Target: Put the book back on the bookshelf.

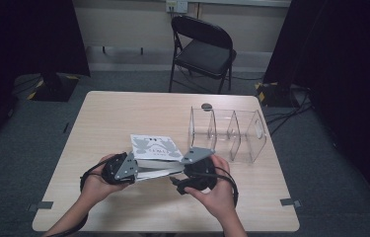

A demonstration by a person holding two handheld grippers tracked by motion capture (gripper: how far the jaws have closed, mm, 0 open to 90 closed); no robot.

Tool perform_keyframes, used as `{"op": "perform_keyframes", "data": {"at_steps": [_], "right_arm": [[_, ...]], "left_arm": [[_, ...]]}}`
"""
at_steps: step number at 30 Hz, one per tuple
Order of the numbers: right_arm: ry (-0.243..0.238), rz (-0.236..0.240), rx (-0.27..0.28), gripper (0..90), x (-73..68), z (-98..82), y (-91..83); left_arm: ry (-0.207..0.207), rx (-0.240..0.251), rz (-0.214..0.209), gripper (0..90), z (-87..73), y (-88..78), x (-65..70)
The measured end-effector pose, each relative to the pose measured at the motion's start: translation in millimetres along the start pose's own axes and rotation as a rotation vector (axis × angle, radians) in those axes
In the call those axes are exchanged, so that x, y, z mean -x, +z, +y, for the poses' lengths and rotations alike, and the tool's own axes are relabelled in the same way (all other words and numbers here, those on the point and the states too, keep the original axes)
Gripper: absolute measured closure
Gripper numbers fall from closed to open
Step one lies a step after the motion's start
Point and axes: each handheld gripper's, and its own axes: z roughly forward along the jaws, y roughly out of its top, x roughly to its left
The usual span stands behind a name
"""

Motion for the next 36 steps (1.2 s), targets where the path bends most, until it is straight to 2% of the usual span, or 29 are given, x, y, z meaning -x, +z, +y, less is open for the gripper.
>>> {"op": "perform_keyframes", "data": {"at_steps": [1,3,4,7,8,10,13,16,19,20,23,27,28,29,33,35,36], "right_arm": [[0.018,-0.004,-0.002,19.1,3.7,-8.9,0.6],[0.047,-0.003,-0.039,17.7,8.9,-28.6,6.5],[0.047,-0.003,-0.039,17.7,8.9,-28.6,6.5],[0.057,0.007,-0.095,15.9,9.6,-49.2,17.4],[0.081,0.025,-0.110,15.9,8.8,-61.9,25.3],[0.100,0.048,-0.116,16.0,8.3,-72.7,33.0],[0.140,0.036,-0.116,15.9,8.9,-84.8,40.8],[0.168,0.033,-0.138,15.9,10.4,-94.7,48.5],[0.159,0.026,-0.162,15.9,10.5,-100.3,52.9],[0.162,0.023,-0.195,14.5,9.4,-104.5,57.1],[0.147,0.020,-0.181,12.9,9.0,-106.6,58.3],[0.148,0.010,-0.168,11.9,8.5,-108.0,59.0],[0.142,0.011,-0.160,11.7,8.5,-108.4,59.3],[0.141,0.011,-0.157,11.5,8.4,-108.8,59.4],[0.143,0.011,-0.143,11.2,8.5,-110.5,59.3],[0.141,0.011,-0.141,11.2,8.7,-110.6,59.3],[0.143,0.010,-0.140,11.2,8.5,-110.7,59.4]], "left_arm": [[-0.009,-0.007,-0.009,53.3,0.3,-0.2,0.6],[0.001,-0.019,-0.010,53.4,3.2,-1.7,-1.5],[0.001,-0.019,-0.010,53.5,3.2,-1.7,-1.5],[0.001,-0.021,-0.020,53.7,4.8,-3.8,-3.8],[-0.011,-0.025,-0.030,53.9,5.1,-6.3,-6.3],[-0.022,-0.034,-0.037,54.5,5.1,-9.4,-9.1],[-0.036,-0.040,-0.044,56.0,6.0,-13.2,-13.2],[-0.045,-0.050,-0.044,57.3,7.7,-16.4,-16.5],[-0.056,-0.066,-0.046,58.8,9.2,-18.2,-18.4],[-0.056,-0.075,-0.047,59.4,10.6,-19.8,-21.4],[-0.066,-0.068,-0.042,60.9,11.5,-21.0,-24.4],[-0.064,-0.109,-0.040,64.5,14.0,-23.6,-29.2],[-0.076,-0.096,-0.043,65.4,12.9,-23.0,-30.6],[-0.082,-0.104,-0.043,66.0,12.6,-24.1,-32.1],[-0.077,-0.115,-0.032,69.8,13.8,-28.5,-39.3],[-0.081,-0.104,-0.038,70.4,13.8,-28.6,-40.8],[-0.078,-0.128,-0.037,71.6,15.2,-31.1,-42.4]]}}
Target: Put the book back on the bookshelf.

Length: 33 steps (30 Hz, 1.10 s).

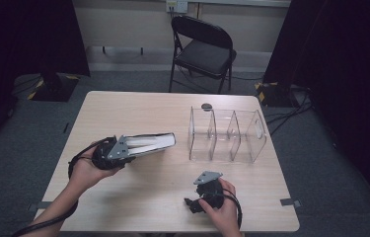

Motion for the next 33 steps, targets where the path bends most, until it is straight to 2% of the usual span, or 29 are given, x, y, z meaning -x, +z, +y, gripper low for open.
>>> {"op": "perform_keyframes", "data": {"at_steps": [1,2,5,7,11,13,15,18,19,21,22,29,33], "right_arm": [[0.000,0.000,0.000,11.2,0.0,0.0,0.0],[0.000,0.000,0.001,11.1,0.1,-0.1,0.0],[0.000,0.000,0.004,11.1,0.1,-0.4,0.1],[0.000,-0.002,0.008,11.0,0.0,-0.6,0.3],[-0.004,-0.001,0.018,11.0,0.4,-1.4,0.6],[0.002,0.001,0.022,10.7,0.1,-2.2,0.6],[0.002,0.000,0.028,10.6,0.1,-2.6,0.9],[0.004,0.003,0.043,10.2,0.0,-3.7,1.6],[0.006,0.002,0.048,10.2,-0.1,-4.2,1.7],[0.010,0.001,0.059,10.2,-0.1,-5.1,2.2],[0.005,0.001,0.071,10.2,0.4,-5.5,2.9],[0.009,-0.005,0.097,10.2,0.4,-7.6,4.1],[0.012,-0.007,0.110,10.2,0.1,-8.1,5.1]], "left_arm": [[-0.011,0.020,-0.003,72.2,-0.2,-0.3,-2.0],[-0.009,0.000,-0.011,72.6,0.7,-2.5,-3.9],[-0.015,0.000,-0.017,73.7,0.7,-4.1,-6.1],[-0.028,-0.003,-0.035,74.3,1.5,-6.4,-8.1],[-0.032,-0.023,-0.055,74.8,2.7,-9.9,-12.1],[-0.060,-0.034,-0.065,75.0,2.1,-11.8,-16.1],[-0.072,-0.032,-0.077,74.9,1.8,-11.8,-19.5],[-0.099,-0.035,-0.069,75.0,2.0,-11.8,-21.1],[-0.103,-0.040,-0.081,75.0,2.1,-12.0,-22.2],[-0.101,-0.048,-0.072,75.0,2.2,-12.6,-23.0],[-0.119,-0.042,-0.076,75.0,1.9,-11.8,-23.4],[-0.124,-0.049,-0.083,75.1,3.6,-12.3,-23.4],[-0.136,-0.052,-0.100,75.1,2.8,-14.7,-22.8]]}}
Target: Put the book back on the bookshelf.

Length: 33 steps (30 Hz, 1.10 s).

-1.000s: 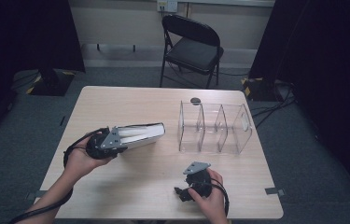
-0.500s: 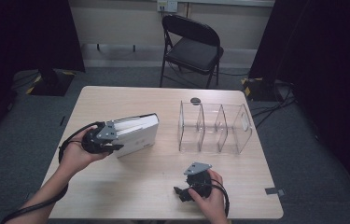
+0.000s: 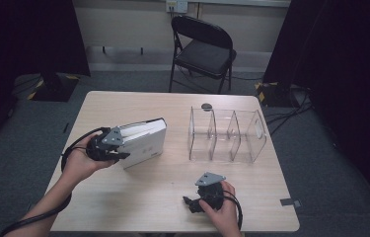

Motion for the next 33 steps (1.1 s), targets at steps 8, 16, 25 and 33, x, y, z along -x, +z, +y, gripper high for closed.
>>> {"op": "perform_keyframes", "data": {"at_steps": [8,16,25,33], "right_arm": [[0.003,-0.003,0.007,10.2,-0.5,-0.1,0.9],[0.005,-0.002,0.016,10.2,-0.9,-0.6,1.4],[0.003,-0.002,0.016,10.2,-0.9,-0.5,1.6],[0.004,0.000,0.016,10.2,-1.5,-0.1,2.0]], "left_arm": [[-0.049,-0.017,-0.026,75.1,-4.6,-6.8,-3.4],[-0.082,-0.060,-0.022,73.7,1.1,-7.4,-8.8],[-0.083,-0.075,-0.020,73.1,3.8,-7.6,-8.1],[-0.065,-0.090,-0.012,71.2,9.4,-14.0,-7.2]]}}
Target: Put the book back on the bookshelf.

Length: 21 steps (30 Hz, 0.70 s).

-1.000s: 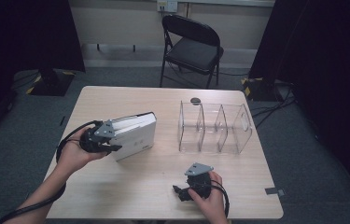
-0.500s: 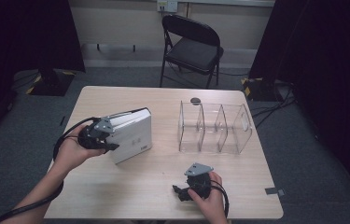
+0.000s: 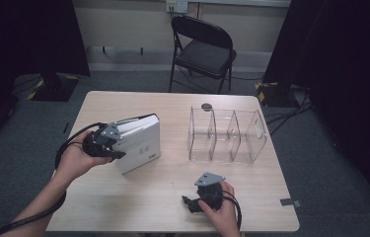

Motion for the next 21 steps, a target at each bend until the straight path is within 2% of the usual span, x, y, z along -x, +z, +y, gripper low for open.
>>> {"op": "perform_keyframes", "data": {"at_steps": [5,6,9,10,13,14,19,20,21], "right_arm": [[-0.004,0.001,0.000,10.2,0.1,0.2,0.3],[-0.007,0.001,0.001,10.2,0.2,0.4,0.5],[-0.007,0.001,0.001,10.2,0.2,0.4,0.6],[-0.007,0.001,0.001,10.2,0.2,0.5,0.6],[-0.010,0.002,0.002,10.2,0.3,0.5,0.7],[-0.010,0.002,0.002,10.2,0.3,0.5,0.7],[-0.008,0.006,0.000,10.2,-0.1,1.1,1.2],[-0.007,0.005,0.000,10.2,-0.2,1.2,1.4],[-0.008,0.005,0.000,10.2,-0.3,1.2,1.4]], "left_arm": [[-0.001,-0.019,0.004,70.2,4.9,-6.0,-1.9],[0.005,-0.044,0.000,70.0,8.0,-7.5,-2.6],[0.009,-0.057,0.010,69.5,10.0,-7.4,-2.3],[0.023,-0.079,-0.001,69.4,11.9,-8.7,-4.2],[0.014,-0.074,0.001,68.4,13.0,-9.6,-4.1],[0.027,-0.086,0.003,67.9,15.0,-12.0,-4.4],[0.024,-0.090,-0.001,67.2,20.0,-15.0,-5.8],[0.030,-0.093,-0.003,68.0,20.5,-14.7,-5.9],[0.028,-0.102,-0.024,70.7,20.7,-14.6,-5.7]]}}
